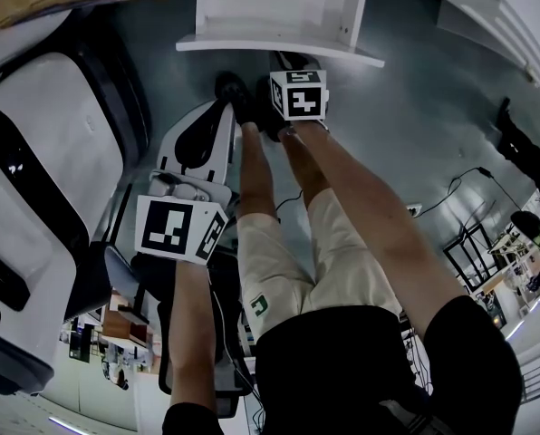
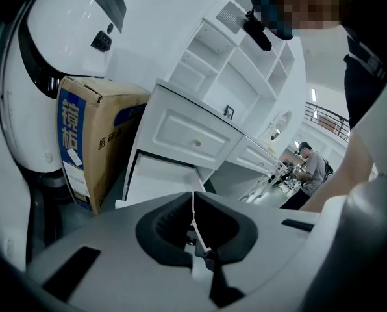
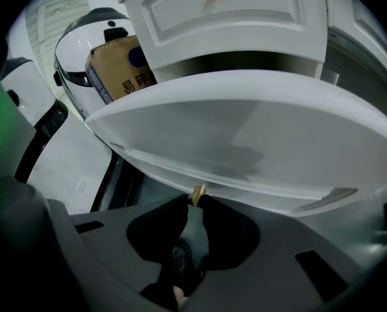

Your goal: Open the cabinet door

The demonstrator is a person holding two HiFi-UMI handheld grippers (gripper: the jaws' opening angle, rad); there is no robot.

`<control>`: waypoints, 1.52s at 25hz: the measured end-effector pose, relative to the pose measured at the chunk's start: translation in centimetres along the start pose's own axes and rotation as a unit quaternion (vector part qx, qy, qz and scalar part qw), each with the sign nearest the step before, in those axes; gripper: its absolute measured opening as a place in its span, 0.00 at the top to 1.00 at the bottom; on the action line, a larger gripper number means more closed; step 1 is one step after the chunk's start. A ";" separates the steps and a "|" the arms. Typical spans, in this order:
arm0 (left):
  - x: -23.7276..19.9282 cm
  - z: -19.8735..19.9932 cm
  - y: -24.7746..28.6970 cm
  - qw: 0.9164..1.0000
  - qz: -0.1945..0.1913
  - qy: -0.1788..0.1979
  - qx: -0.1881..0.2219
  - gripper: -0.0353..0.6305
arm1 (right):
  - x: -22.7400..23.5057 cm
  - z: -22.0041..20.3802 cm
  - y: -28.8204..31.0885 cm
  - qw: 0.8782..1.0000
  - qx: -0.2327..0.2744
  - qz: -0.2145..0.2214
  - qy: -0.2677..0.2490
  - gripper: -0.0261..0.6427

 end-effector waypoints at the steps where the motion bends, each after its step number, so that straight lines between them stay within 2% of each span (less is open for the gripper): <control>1: 0.1 0.0 0.0 1.000 0.000 0.000 0.000 0.91 | 0.0 -0.2 -0.1 1.000 -0.001 0.000 -0.002 0.82; 22: 2.3 -0.7 -0.2 1.000 0.007 0.000 0.004 0.91 | -2.1 -5.4 -0.7 0.999 -0.035 0.017 -0.014 0.82; 28: 2.3 -0.8 -0.1 1.000 0.013 -0.004 0.002 0.91 | -2.1 -5.1 -0.5 0.999 -0.033 0.012 -0.011 0.82; 38: 3.5 0.3 -2.0 1.000 0.023 0.003 0.006 0.91 | -2.4 -4.6 -3.4 0.998 -0.029 0.006 -0.054 0.85</control>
Point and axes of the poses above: the fingertips, and each gripper's own axes: y forward along the fingers, x to its right, z out of its top, the point moved 2 cm from there along -y, backward along the fingers, and after that the axes turned 14 degrees about -x, right-handed, at the moved point
